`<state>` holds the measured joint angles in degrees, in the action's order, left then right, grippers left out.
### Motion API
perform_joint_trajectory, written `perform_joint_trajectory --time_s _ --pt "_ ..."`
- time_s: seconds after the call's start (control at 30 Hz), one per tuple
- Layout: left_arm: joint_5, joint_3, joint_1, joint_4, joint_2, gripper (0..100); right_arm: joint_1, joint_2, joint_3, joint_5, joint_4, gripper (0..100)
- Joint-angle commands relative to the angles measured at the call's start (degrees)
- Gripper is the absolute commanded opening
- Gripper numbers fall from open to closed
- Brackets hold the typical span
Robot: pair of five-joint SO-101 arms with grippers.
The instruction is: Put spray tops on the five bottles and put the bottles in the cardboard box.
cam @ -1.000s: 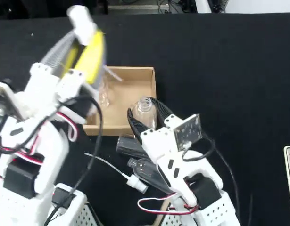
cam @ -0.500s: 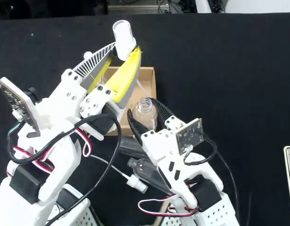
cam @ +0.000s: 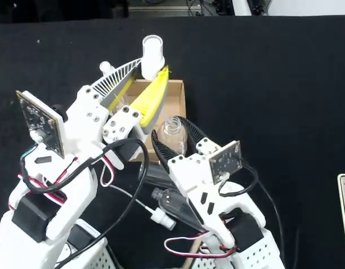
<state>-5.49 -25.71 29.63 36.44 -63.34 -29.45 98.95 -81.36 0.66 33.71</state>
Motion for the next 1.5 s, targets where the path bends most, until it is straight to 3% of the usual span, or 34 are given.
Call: perform_joint_trajectory --time_s 0.0,0.13,0.2,0.3,0.43,0.67,0.77,1.0,1.23,1.47 --pt "0.4 -0.3 2.9 0.0 -0.1 5 -0.7 1.3 0.2 -0.2 -1.6 1.1" --pt "0.6 -5.1 7.7 0.1 -0.4 5 -0.7 1.3 0.2 -0.2 -1.5 1.1" --pt "0.7 -8.0 8.0 0.1 -0.4 11 -0.7 1.3 0.1 -0.2 -1.5 1.1" --pt "0.5 -11.4 5.1 0.2 -0.5 19 -0.7 1.5 -0.5 -0.2 -1.5 1.1" --pt "0.6 -10.6 2.0 1.5 -1.0 18 -0.7 1.5 -0.7 -0.2 -1.5 1.1" --pt "4.3 -1.7 -1.0 11.9 -9.2 18 -0.6 1.3 -0.7 -0.2 -1.5 1.1" --pt "6.9 -1.5 -7.2 12.1 -12.7 18 0.3 1.6 -0.7 0.0 -1.7 1.1" --pt "7.0 -12.2 -27.7 9.2 -14.0 18 11.4 1.1 -0.1 4.6 -9.6 1.1" --pt "6.1 -34.2 -47.2 -5.3 -14.5 18 13.0 0.5 5.9 5.2 -11.3 1.1" --pt "-4.0 -53.8 -55.5 -23.3 -14.5 18 13.4 -17.7 10.9 4.9 -21.5 1.1"
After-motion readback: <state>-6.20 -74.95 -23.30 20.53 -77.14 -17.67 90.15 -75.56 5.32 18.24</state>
